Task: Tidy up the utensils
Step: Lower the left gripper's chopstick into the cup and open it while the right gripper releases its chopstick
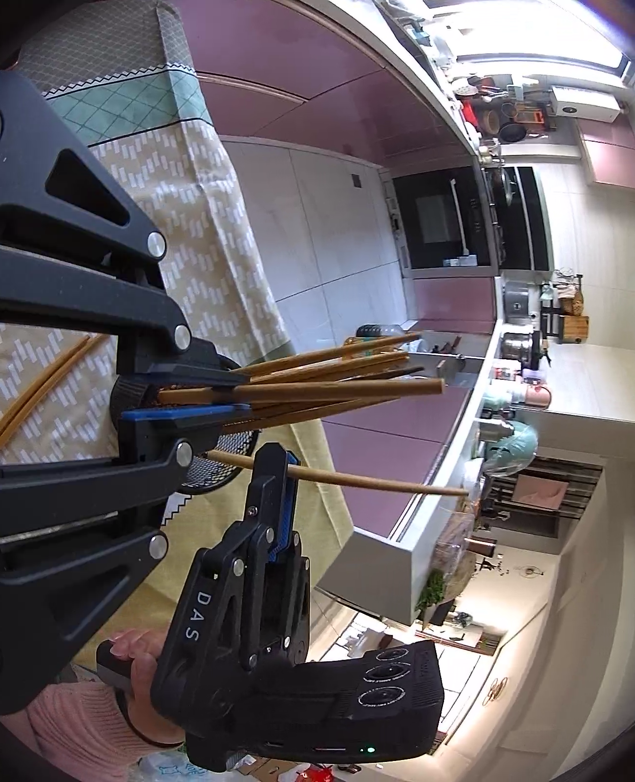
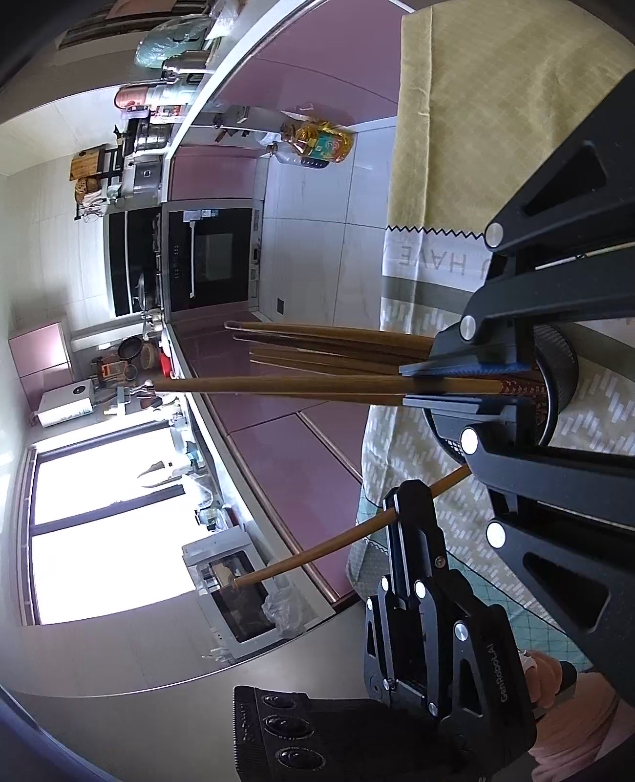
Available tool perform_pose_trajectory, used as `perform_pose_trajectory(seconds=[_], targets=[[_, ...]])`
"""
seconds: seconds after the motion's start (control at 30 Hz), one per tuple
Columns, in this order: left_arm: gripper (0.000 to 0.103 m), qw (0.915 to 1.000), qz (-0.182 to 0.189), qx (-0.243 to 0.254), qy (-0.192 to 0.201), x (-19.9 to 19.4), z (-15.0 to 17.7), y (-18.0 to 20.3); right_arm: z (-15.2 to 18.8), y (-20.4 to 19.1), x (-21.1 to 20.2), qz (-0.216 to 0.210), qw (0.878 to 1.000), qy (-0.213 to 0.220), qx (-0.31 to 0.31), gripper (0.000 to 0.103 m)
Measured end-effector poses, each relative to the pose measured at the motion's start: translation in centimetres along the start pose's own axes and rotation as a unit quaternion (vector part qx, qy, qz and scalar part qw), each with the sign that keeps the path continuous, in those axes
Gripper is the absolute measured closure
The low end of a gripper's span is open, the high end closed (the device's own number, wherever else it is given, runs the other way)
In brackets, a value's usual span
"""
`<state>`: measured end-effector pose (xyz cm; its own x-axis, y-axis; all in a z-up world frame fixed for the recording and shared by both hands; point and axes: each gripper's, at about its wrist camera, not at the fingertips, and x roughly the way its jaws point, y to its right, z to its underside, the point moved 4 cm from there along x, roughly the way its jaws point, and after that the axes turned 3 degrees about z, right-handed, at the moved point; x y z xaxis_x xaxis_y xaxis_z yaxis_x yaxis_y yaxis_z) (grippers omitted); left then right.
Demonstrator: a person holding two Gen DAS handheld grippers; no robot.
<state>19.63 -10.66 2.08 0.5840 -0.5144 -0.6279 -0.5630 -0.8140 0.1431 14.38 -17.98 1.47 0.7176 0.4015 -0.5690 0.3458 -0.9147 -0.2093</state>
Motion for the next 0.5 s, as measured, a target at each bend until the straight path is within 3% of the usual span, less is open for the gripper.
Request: perform_pose_trajectory(seconds=[0.5], targets=[[0.095, 0.9993, -0.007, -0.032, -0.016, 3.0, -0.4, -1.8, 0.1, 1.3, 1.9, 0.005, 0.999, -0.012, 0.032, 0.095]])
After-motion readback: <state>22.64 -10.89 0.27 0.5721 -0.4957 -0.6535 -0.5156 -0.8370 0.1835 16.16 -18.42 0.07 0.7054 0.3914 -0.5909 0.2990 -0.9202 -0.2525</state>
